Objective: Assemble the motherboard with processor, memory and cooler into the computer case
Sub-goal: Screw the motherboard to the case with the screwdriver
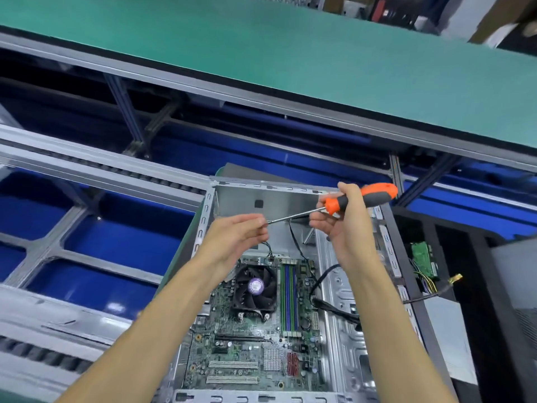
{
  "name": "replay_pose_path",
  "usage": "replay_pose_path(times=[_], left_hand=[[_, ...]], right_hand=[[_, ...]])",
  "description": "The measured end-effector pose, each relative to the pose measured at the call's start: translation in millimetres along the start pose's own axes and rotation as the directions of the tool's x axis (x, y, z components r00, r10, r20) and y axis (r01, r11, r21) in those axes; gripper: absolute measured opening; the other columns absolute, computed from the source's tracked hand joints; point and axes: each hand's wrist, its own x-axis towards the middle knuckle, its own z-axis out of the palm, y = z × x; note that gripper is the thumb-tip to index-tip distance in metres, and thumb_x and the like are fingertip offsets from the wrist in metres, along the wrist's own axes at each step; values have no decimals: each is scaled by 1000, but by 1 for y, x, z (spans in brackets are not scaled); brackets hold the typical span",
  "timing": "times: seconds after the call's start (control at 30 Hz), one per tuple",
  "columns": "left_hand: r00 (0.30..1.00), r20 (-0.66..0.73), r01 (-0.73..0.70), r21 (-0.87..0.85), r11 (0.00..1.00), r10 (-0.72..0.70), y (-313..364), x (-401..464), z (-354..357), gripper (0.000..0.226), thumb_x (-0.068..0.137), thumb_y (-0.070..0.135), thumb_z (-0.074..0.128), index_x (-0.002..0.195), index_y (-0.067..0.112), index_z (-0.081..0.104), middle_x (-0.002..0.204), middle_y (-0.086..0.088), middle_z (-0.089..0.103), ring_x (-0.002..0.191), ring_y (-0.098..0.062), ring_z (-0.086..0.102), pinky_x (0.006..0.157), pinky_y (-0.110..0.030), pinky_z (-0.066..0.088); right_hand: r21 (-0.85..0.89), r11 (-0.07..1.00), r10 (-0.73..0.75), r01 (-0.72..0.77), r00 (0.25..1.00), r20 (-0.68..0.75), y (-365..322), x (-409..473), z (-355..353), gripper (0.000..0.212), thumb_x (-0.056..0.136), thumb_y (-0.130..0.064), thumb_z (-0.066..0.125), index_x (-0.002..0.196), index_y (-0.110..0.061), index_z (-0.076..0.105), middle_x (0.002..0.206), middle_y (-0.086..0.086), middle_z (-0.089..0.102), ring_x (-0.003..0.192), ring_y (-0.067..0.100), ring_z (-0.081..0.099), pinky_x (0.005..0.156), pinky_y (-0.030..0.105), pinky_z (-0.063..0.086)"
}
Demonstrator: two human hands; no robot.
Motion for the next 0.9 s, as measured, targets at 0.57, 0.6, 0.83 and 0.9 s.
replay_pose_path(times=[0.57,0.6,0.83,0.9], left_hand=[[985,151,111,-190,976,-83,-5,0,-2,22,81,6,77,101,-1,77,95,-12,73,89,-22,72,81,-27,58],[985,148,113,-191,975,-85,-5,0,-2,22,81,6,77,101,-1,77,95,-12,73,89,-22,72,81,-27,58],[995,89,58,-132,990,-46,-3,-3,3,27,77,7,78,101,-4,76,92,-15,72,86,-24,72,78,-28,58],[998,61,14,-62,998,-10,-2,-4,5,30,79,10,78,104,-5,73,91,-16,72,84,-25,71,77,-27,58]], right_hand=[[203,979,30,-20,998,-48,21,2,-12,29,98,-22,50,79,-3,60,65,4,60,49,20,63,47,26,54],[203,979,26,-16,999,-48,21,2,-11,30,98,-22,50,77,-3,60,64,4,61,49,20,63,47,26,54],[203,979,20,-9,998,-51,25,4,-10,30,98,-21,50,74,-4,59,62,2,60,50,21,64,48,26,54],[214,977,18,-7,999,-49,26,5,-11,29,98,-21,50,75,-4,58,66,4,58,51,21,64,48,27,55]])
